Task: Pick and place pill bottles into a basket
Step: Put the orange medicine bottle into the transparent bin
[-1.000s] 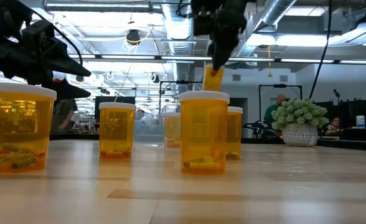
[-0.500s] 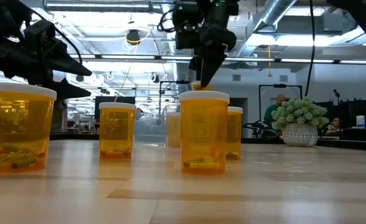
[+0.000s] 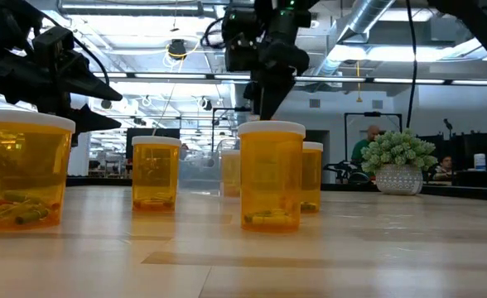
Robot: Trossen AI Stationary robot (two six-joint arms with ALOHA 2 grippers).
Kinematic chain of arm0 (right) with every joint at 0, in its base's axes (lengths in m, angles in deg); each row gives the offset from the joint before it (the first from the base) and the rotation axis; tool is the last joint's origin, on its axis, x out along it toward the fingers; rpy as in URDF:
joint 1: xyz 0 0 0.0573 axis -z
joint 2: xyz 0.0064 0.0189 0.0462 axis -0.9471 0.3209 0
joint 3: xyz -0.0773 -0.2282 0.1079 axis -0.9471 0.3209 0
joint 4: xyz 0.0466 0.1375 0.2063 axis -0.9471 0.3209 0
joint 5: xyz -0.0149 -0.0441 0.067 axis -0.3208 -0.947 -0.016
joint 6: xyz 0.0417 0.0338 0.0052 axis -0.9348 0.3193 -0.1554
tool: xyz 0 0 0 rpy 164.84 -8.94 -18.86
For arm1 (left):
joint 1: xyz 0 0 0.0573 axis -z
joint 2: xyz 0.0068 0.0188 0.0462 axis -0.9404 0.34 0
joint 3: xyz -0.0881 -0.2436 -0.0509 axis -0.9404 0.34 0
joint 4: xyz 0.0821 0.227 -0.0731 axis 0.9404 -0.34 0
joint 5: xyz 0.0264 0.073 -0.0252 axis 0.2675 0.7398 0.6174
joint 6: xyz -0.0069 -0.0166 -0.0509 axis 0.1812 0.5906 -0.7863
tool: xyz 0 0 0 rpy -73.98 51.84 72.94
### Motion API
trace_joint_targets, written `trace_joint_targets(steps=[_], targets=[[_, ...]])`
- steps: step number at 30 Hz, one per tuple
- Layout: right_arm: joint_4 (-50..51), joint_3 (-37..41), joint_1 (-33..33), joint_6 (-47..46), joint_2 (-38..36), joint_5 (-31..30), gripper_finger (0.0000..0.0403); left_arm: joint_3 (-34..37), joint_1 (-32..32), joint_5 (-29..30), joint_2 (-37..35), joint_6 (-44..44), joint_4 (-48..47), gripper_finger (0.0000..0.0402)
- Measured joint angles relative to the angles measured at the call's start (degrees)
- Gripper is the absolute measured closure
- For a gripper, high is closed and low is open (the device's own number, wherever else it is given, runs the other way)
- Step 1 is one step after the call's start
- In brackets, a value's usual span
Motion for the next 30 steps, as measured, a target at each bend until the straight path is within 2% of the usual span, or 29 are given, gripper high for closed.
trace_joint_targets(steps=[6,16,23,30], targets=[[-0.18,0.26,-0.63,0.19,2.06,0.27,0.018,0.0,0.02,0.0,0.0,-0.11,-0.01,0.0155],[-1.13,0.12,-1.51,1.65,4.56,0.29,0.0201,-0.02,0.0,-0.09,0.0,-0.58,0.01,0.0155],[-0.52,0.11,-1.38,1.65,4.69,0.16,0.0175,-0.02,0.02,-0.33,0.0,-0.59,-0.01,0.0155],[-0.5,0.11,-1.4,1.65,4.69,0.14,0.0176,-0.02,0.02,-0.33,0.0,-0.61,-0.02,0.0155]])
